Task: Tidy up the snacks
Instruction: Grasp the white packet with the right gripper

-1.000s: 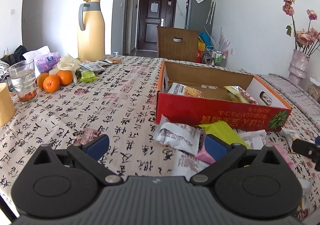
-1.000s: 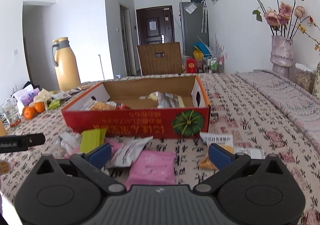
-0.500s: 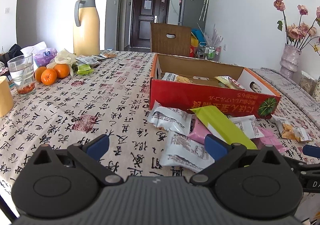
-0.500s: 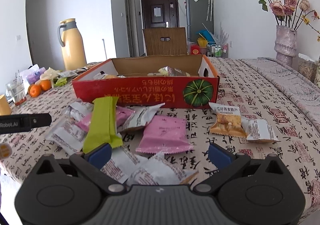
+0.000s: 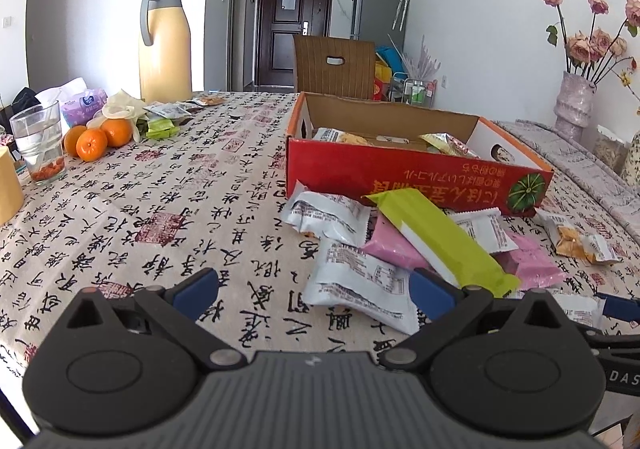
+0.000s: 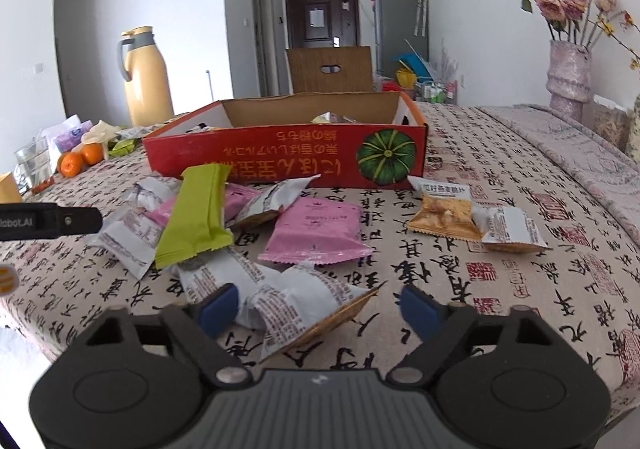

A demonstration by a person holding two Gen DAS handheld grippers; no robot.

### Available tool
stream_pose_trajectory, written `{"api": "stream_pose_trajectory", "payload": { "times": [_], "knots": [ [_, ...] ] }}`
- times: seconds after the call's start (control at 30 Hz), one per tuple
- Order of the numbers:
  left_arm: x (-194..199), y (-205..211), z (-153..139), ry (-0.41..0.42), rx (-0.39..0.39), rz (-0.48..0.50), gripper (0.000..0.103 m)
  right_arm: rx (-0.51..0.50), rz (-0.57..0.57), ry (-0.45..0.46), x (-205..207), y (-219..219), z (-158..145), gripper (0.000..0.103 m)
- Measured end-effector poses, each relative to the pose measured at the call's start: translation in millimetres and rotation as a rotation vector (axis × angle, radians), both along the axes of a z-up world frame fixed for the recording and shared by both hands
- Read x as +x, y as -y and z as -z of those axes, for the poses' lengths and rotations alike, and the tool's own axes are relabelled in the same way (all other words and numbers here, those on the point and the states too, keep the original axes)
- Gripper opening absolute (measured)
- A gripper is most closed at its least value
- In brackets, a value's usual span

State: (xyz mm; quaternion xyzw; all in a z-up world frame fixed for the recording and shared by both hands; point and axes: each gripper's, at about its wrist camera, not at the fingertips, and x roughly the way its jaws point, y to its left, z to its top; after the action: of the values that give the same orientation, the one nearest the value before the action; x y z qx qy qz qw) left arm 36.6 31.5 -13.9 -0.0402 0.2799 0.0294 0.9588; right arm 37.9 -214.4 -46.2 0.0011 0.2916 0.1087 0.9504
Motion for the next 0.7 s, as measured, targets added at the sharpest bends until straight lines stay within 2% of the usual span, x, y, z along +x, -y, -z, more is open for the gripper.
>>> {"api": "stream_pose_trajectory", "payload": {
  "times": [0.23, 0.47, 0.7],
  "knots": [
    [1, 3, 1, -0.007, 0.009, -0.002, 0.103, 0.025, -0.062, 0.027, 0, 0, 0, 0.055],
    [6, 5, 4, -0.024, 0.014, -0.004, 0.103, 0.041, -0.057, 0.045, -2, 7, -3, 0.053],
    [20, 10, 8, -0.06, 0.033, 0.004, 0.103, 0.074, 0.024, 0.089, -2, 31, -14, 0.053]
  ]
}}
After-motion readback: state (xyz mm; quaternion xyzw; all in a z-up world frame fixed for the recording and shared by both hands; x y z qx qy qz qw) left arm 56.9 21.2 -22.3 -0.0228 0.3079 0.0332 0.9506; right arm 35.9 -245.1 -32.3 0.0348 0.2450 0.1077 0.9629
